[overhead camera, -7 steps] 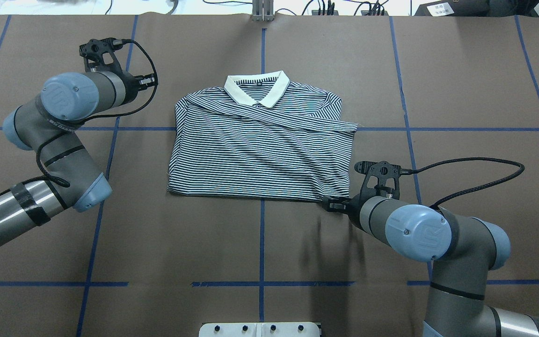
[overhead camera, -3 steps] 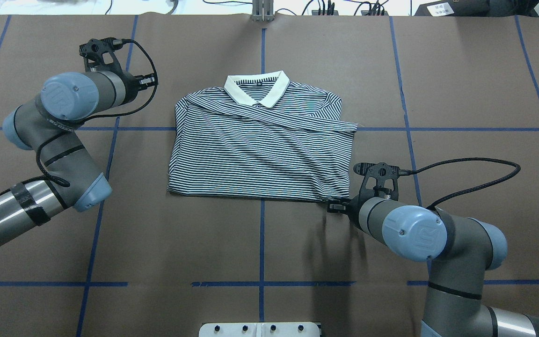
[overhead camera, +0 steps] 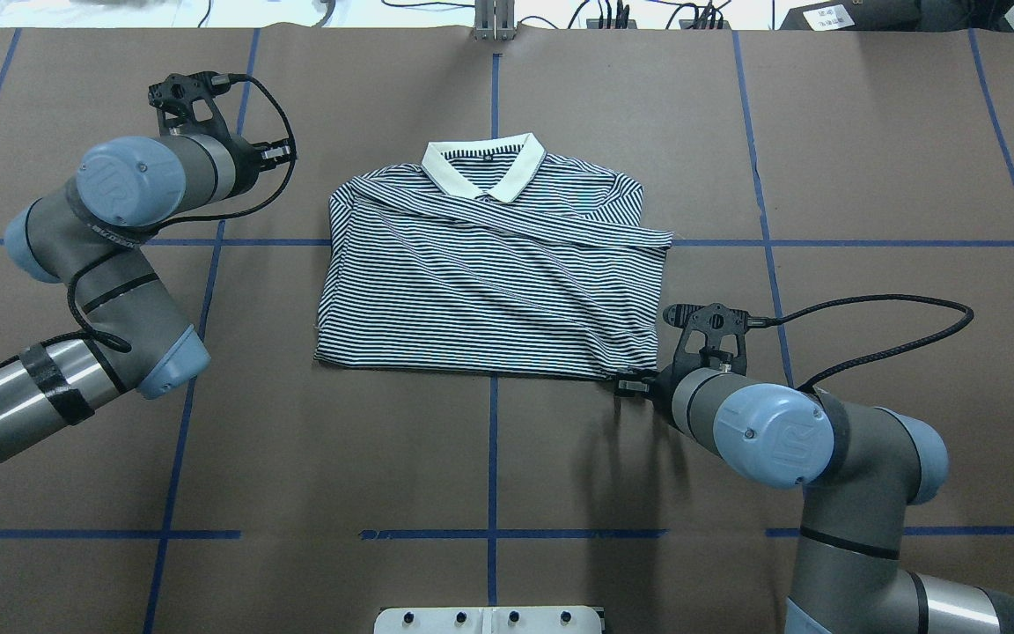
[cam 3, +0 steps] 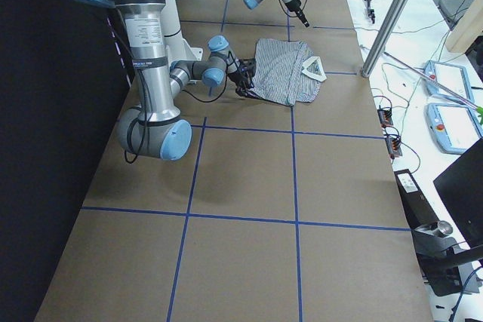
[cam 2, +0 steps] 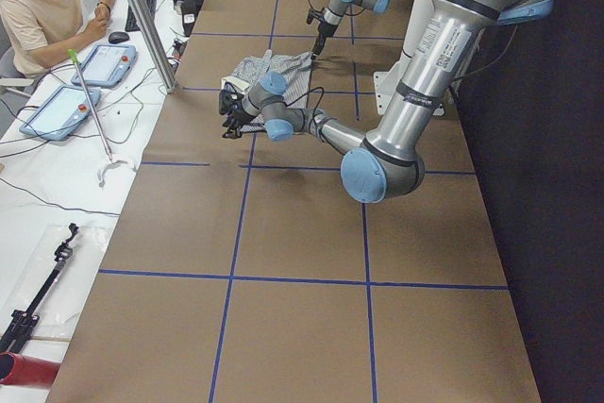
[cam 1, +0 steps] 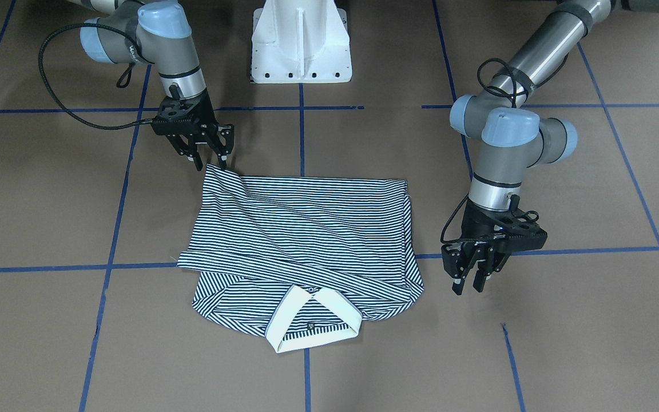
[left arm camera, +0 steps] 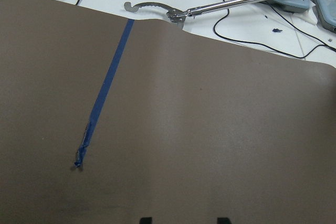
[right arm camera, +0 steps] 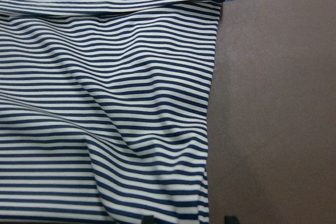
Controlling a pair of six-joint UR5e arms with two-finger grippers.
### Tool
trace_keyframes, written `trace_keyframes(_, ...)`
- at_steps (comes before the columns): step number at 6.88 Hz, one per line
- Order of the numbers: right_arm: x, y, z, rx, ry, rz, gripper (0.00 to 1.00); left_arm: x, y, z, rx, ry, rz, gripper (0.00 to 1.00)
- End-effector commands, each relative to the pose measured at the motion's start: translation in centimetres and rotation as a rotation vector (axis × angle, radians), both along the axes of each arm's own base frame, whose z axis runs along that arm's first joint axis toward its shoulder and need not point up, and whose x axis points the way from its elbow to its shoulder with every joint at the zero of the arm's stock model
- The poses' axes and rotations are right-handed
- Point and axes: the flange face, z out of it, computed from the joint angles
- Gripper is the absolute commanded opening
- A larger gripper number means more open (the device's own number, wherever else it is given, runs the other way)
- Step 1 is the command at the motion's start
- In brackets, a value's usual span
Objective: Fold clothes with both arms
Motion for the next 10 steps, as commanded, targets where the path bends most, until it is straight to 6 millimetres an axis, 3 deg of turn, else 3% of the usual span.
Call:
trace_keyframes(1,-0.9,-0.7,-0.6,0.003,-0.004,0.004,0.0,-0.1,0.0,0.2,-0.001,-0.002,-0.001,0.51)
trace_keyframes(3,-0.4,-0.8,-0.8,0.006,-0.01,0.004,0.0,-0.1,0.0,0.3,-0.003,-0.005,-0.001,0.51)
trace_keyframes(4,0.8,-0.8,-1.0,0.009,-0.017,0.013,0.0,0.0,0.0,0.2,-0.002,-0.003,-0.001,0.52)
trace_keyframes(5,4.7,1.9,0.1,-0.001,-0.02,-0.003,0.0,0.0,0.0,0.1,-0.007,0.004,-0.006,0.51)
trace_keyframes(6,7.3,5.6,-0.2,-0.001,-0.036,-0.056,0.0,0.1,0.1,0.1,-0.013,0.011,-0.008,0.52)
trace_keyframes(8,7.5,12.0,-1.6,-0.083,-0.103,-0.124,0.0,0.2,0.1,-0.2,-0.011,0.015,-0.005,0.51)
trace_keyframes(10,7.4,20.7,-3.6,-0.191,-0.171,-0.253,0.0,0.2,0.2,-1.4,0.004,0.032,0.0,0.51)
